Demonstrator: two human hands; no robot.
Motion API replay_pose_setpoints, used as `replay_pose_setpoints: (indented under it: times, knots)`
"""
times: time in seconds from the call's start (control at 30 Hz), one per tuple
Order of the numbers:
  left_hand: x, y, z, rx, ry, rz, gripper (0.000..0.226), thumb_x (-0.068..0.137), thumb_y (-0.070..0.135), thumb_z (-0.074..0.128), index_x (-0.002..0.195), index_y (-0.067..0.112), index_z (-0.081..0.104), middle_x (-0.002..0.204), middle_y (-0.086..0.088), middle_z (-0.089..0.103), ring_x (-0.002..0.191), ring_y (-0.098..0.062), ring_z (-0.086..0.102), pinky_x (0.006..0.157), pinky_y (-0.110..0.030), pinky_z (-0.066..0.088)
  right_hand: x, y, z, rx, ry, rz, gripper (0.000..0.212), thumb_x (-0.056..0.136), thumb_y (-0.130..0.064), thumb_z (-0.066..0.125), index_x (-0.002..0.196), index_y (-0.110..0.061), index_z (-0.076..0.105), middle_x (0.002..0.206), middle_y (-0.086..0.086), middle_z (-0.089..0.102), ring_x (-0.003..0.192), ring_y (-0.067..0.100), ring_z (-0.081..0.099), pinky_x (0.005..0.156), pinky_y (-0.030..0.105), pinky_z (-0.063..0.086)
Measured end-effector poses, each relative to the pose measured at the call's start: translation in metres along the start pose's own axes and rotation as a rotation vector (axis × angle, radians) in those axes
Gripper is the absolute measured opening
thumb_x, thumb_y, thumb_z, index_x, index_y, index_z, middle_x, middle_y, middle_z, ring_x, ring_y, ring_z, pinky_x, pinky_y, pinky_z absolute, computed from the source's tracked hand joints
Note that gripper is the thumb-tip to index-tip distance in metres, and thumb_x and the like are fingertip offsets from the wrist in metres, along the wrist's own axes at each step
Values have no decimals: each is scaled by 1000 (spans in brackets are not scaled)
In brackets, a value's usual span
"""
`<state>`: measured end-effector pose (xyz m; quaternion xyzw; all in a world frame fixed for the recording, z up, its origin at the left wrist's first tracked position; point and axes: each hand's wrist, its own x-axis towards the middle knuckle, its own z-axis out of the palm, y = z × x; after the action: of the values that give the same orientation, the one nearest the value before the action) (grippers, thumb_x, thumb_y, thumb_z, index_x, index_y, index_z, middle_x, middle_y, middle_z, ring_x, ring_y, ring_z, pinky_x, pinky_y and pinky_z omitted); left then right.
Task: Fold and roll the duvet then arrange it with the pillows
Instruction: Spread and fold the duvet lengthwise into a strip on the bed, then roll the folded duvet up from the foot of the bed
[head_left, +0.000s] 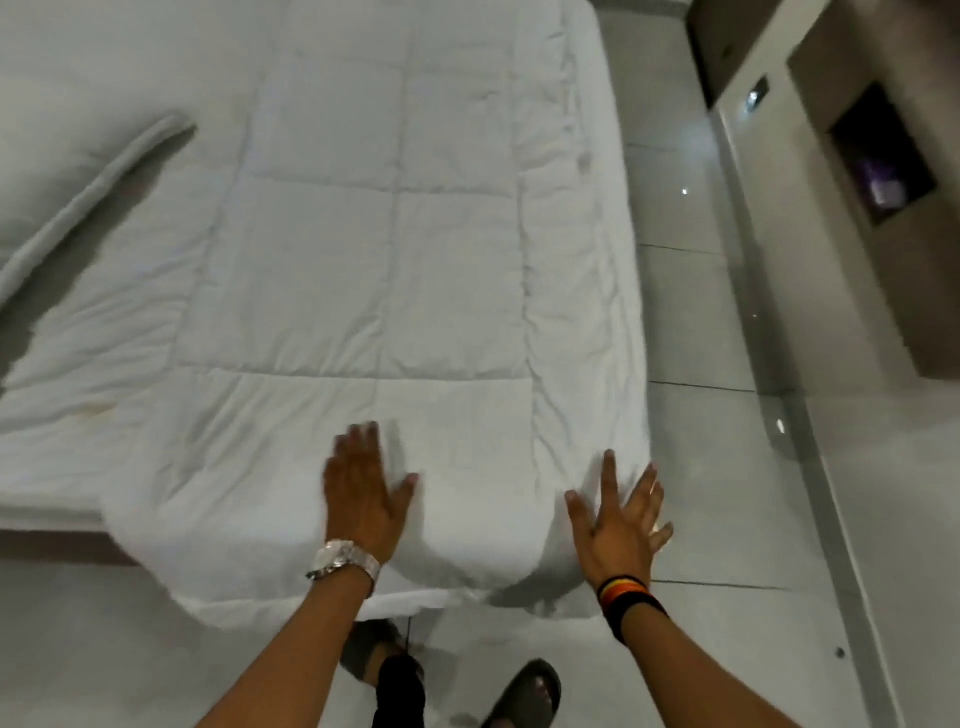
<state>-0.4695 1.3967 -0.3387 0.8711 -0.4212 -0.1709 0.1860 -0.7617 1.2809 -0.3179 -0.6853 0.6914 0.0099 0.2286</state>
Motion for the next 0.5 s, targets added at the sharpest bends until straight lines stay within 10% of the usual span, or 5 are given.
replay_pose_setpoints:
  times: [0.23,0.4,0.5]
  knots:
    - [-13,101,82,73,-126,236,87,95,73,18,164,25,-2,172,-4,-3,158,-26,-5,127,-45,-1,28,48,10,166,-59,116,107,80,-88,41,159,-41,-13,149,24,42,132,42,47,114,58,30]
    - [-37,105,84,83,-170,208,87,95,70,21,164,23,-2,172,-4,-1,158,-24,-3,126,-41,-1,10,57,8,285,5,-90,75,98,-63,46,159,-30,19,106,12,73,91,33,70,75,36,54]
    - [-58,92,68,62,-191,218,85,98,67,26,164,21,0,172,-1,2,158,-21,1,127,-41,5,5,85,15,273,-50,15,72,99,-59,44,160,-26,22,134,16,64,112,37,65,90,41,53]
